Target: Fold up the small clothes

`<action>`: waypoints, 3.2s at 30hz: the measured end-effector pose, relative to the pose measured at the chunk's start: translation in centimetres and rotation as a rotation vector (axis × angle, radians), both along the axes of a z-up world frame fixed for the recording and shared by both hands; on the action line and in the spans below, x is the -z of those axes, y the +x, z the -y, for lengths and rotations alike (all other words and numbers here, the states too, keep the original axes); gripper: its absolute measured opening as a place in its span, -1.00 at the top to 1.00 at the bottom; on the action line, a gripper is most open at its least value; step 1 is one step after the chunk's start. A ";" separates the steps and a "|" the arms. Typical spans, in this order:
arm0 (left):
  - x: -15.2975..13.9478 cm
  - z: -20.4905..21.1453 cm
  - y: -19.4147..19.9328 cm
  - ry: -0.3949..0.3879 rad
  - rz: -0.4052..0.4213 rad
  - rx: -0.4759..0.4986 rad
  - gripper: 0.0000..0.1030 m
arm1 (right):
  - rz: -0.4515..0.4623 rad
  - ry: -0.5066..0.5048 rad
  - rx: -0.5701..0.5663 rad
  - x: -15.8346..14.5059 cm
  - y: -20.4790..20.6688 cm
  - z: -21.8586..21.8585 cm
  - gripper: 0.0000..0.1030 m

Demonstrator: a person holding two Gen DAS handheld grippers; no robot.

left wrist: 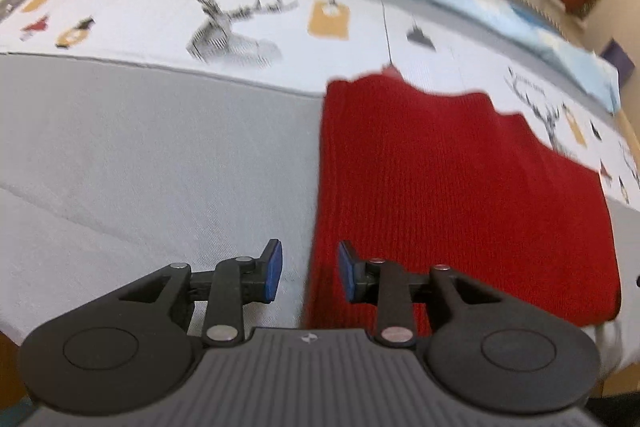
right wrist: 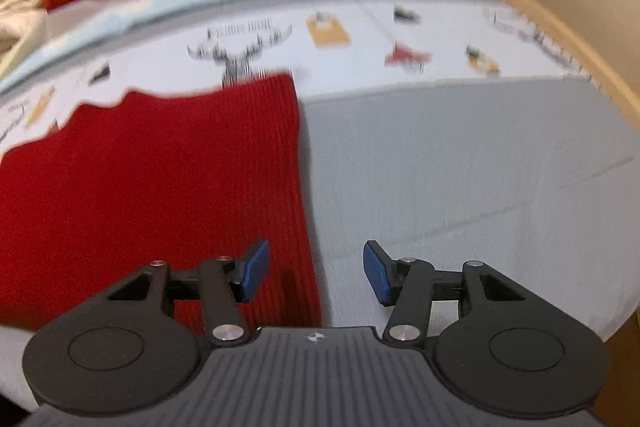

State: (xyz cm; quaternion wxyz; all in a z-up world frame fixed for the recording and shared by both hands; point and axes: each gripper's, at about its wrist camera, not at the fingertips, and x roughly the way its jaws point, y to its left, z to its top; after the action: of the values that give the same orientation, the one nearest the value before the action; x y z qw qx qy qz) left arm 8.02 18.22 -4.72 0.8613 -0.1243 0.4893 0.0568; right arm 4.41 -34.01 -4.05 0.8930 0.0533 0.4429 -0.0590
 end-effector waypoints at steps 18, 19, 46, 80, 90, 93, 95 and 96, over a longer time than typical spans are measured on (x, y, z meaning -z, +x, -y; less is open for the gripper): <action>-2.9 -4.9 -2.5 -0.082 0.110 -0.108 0.23 | 0.024 -0.062 0.025 0.6 -1.5 -5.3 -0.07; -3.1 -5.4 -2.7 -0.087 0.117 -0.123 0.22 | 0.052 -0.063 0.010 0.2 -1.8 -6.2 -0.07; -2.6 -17.7 -8.2 -0.146 0.119 -0.353 0.20 | 0.059 -0.198 -0.876 4.9 -5.2 -42.7 -0.37; -2.1 -14.9 -3.8 -0.177 0.091 -0.333 0.20 | 0.273 -0.031 -0.865 -0.8 -6.8 -43.3 0.74; -1.8 -9.1 -0.9 -0.141 0.071 -0.230 0.20 | 0.433 0.257 -0.278 -6.0 -6.7 -24.6 0.74; -1.6 -7.3 -0.1 -0.128 0.066 -0.194 0.20 | 0.384 0.263 -0.024 -4.0 -7.6 -17.1 0.74; -1.5 -6.3 0.4 -0.123 0.063 -0.173 0.20 | 0.297 0.246 0.110 -1.9 -7.9 -13.3 0.74; -1.5 -5.8 0.6 -0.120 0.061 -0.164 0.20 | 0.237 0.249 0.186 -0.7 -8.0 -11.5 0.72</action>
State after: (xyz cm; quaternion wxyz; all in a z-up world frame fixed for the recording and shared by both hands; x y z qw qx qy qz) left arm 8.62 23.98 -3.25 0.8593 -0.2169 0.4535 0.0937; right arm -3.60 -22.52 -3.35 0.9161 0.2108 0.3317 -0.0793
